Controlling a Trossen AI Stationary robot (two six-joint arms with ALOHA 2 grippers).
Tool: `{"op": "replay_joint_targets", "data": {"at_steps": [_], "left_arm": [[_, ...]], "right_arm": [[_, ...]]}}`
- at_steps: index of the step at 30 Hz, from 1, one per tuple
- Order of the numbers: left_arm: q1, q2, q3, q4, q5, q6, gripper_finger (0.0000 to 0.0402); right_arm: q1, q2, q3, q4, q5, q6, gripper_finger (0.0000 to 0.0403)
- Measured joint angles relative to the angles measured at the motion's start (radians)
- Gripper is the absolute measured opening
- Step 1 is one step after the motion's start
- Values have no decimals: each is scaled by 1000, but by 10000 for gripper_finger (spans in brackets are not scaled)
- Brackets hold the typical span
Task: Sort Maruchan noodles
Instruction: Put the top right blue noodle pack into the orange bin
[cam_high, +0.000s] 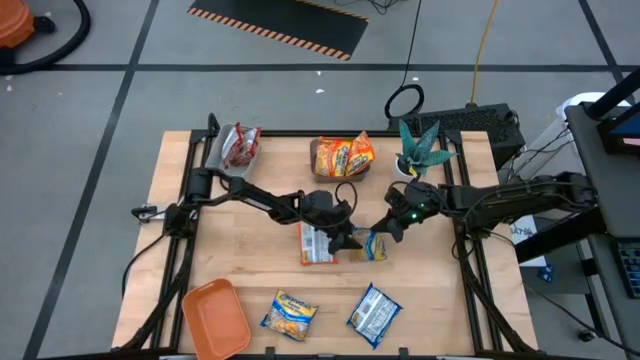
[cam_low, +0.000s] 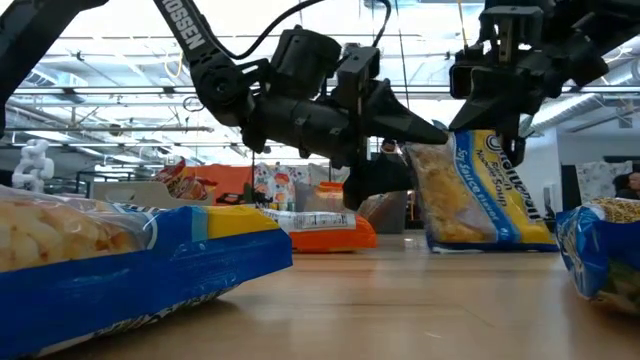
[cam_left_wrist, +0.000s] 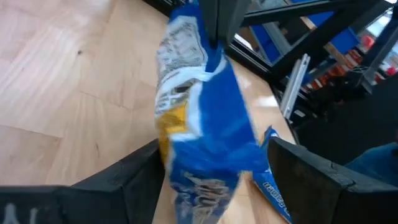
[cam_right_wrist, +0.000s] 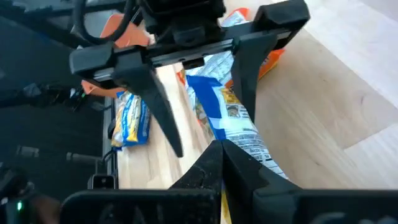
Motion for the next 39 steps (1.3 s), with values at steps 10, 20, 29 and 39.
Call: {"op": "replay_joint_targets", "data": {"at_steps": [10, 20, 29, 39], "left_arm": [[-36, 0, 0, 0, -224, -39, 179], [-59, -9, 0, -3, -226, -48, 124], [-54, -64, -1, -31, -200, -63, 121], [-32, -328, 0, -386, -131, 72, 119]], "right_arm": [[-72, 0, 0, -2, -142, -104, 0], [-128, -24, 0, 0, -161, -85, 30], [-184, -112, 0, 13, -122, 45, 83], [-183, -248, 0, 23, 132, 134, 84]]}}
